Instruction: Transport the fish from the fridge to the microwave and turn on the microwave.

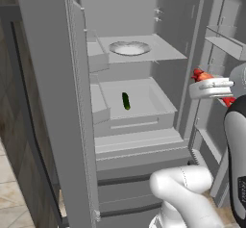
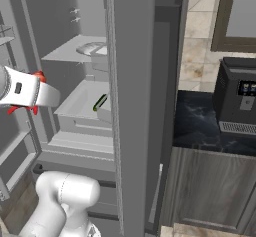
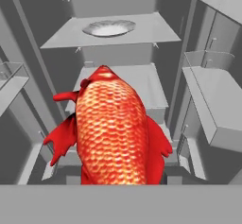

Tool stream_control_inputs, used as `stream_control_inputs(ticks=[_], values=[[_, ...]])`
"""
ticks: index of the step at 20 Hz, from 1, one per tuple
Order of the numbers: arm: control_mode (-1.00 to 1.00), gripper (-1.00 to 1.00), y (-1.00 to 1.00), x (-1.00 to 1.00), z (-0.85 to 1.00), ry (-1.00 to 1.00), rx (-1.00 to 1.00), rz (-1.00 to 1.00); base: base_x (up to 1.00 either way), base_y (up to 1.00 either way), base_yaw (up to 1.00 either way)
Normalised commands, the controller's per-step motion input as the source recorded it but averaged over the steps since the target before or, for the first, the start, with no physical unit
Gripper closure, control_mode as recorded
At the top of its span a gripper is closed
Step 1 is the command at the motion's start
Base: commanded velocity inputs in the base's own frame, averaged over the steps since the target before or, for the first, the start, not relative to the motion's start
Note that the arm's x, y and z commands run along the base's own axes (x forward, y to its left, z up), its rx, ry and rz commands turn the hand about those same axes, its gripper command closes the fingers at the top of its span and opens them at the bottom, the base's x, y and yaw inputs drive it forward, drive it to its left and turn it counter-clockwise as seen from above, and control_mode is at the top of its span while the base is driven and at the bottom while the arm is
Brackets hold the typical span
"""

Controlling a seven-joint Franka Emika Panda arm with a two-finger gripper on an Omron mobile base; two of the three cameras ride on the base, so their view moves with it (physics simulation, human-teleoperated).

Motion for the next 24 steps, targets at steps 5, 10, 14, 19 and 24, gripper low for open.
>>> stream_control_inputs(ticks=[5,10,14,19,24], values=[[-1.00,1.00,0.00,0.00,-0.04,0.00,0.00,0.00,0.00,0.00,0.00],[-1.00,1.00,0.00,0.00,-0.03,0.00,0.00,0.00,0.00,0.00,0.00],[1.00,1.00,0.00,0.00,0.00,0.00,0.00,0.00,-0.09,0.00,0.00],[1.00,1.00,0.00,0.00,0.00,0.00,0.00,0.00,-0.33,0.00,0.00],[1.00,1.00,0.00,0.00,0.00,0.00,0.00,0.00,-0.45,0.00,0.00]])
